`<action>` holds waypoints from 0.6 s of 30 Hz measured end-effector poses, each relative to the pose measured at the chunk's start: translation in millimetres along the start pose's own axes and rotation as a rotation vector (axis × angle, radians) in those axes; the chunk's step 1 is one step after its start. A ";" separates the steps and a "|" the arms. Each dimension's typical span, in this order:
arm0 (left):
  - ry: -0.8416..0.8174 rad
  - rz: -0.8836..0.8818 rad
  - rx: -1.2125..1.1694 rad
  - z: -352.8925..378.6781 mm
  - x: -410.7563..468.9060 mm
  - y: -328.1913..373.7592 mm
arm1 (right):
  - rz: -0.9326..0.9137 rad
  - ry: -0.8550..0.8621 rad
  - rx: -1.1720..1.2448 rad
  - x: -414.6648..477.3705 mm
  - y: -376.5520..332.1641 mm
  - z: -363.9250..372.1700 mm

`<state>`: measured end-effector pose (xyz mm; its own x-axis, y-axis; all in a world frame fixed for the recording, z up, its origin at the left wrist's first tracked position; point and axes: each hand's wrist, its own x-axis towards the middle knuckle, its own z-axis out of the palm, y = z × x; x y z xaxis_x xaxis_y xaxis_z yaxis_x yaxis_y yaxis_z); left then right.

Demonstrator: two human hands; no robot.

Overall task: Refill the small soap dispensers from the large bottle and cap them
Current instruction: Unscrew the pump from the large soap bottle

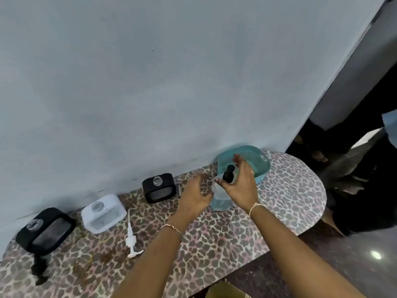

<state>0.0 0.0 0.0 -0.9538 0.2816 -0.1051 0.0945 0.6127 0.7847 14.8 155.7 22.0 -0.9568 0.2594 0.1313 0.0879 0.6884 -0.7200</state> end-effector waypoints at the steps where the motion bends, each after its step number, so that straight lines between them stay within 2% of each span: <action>1: 0.009 -0.001 -0.012 7.1 2.8 0.9 | 0.029 -0.008 0.041 2.3 5.2 -0.6; 6: 0.041 -0.150 -0.062 42.8 13.4 16.9 | 0.058 -0.108 -0.041 12.4 23.0 -3.5; 15: 0.306 -0.357 -0.094 92.7 18.4 32.6 | -0.030 -0.138 -0.078 19.0 21.8 -11.9; 18: 0.343 -0.406 -0.080 93.7 20.3 40.6 | -0.055 -0.139 -0.098 20.9 20.7 -12.7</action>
<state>11.2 99.8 -27.5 -0.9487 -0.2323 -0.2144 -0.3106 0.5600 0.7681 0.1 184.0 18.5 -0.9894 0.1278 0.0686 0.0540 0.7635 -0.6436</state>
